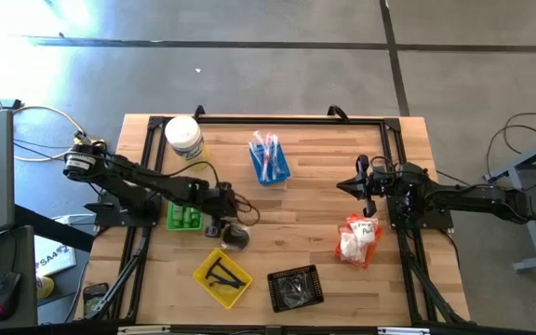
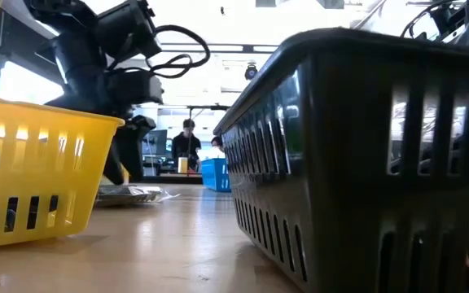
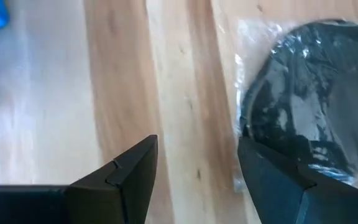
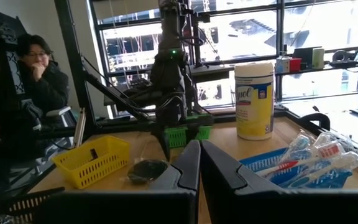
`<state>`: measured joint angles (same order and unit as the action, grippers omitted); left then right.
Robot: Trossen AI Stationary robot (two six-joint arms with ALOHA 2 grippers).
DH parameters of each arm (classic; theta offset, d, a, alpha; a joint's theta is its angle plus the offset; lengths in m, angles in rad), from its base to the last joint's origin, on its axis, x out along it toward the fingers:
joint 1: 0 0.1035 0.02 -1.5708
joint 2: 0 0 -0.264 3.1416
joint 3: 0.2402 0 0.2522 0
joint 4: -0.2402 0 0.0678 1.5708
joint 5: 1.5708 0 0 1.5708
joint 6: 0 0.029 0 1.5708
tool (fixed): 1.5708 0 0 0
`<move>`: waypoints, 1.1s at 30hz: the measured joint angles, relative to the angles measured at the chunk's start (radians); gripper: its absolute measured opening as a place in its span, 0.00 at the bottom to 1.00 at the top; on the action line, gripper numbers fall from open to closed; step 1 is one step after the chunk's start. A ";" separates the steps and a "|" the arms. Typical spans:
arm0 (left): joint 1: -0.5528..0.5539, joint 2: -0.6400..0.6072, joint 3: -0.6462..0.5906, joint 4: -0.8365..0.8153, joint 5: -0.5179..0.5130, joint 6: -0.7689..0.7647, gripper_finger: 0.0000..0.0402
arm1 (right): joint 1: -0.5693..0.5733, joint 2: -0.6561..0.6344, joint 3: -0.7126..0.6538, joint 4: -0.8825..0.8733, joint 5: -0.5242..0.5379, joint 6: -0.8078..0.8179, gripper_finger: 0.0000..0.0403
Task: Pick & Place Travel size toiletries
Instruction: Put the black hairbrush into the black bin
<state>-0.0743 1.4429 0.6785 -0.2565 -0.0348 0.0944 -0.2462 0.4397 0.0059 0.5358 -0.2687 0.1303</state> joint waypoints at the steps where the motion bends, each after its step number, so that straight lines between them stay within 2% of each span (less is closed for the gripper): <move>1: 0.008 0.000 0.000 0.003 0.009 0.000 0.54 | 0.000 0.000 0.000 0.000 0.001 0.000 0.01; 4: 0.037 0.000 0.019 -0.054 0.100 0.002 0.54 | 0.000 0.000 0.000 0.000 -0.002 0.000 0.01; 8: 0.057 0.000 0.079 -0.207 0.286 0.005 0.54 | 0.000 0.000 0.000 -0.001 -0.002 0.001 0.01; 10: 0.047 0.000 0.082 -0.228 0.306 0.028 0.54 | 0.000 0.000 0.000 0.000 -0.002 0.000 0.01; 15: 0.004 0.006 0.080 -0.235 0.231 0.071 0.54 | 0.000 0.000 0.000 -0.001 -0.002 0.001 0.01; 22: -0.033 0.074 0.080 -0.266 0.213 0.141 0.54 | 0.000 0.001 0.000 -0.002 -0.002 0.001 0.01; 33: -0.034 0.116 0.081 -0.203 0.100 0.194 0.54 | 0.000 0.005 0.000 -0.001 -0.001 0.001 0.01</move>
<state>-0.1078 1.5587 0.7593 -0.4592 0.0656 0.2883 -0.2462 0.4442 0.0059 0.5350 -0.2692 0.1310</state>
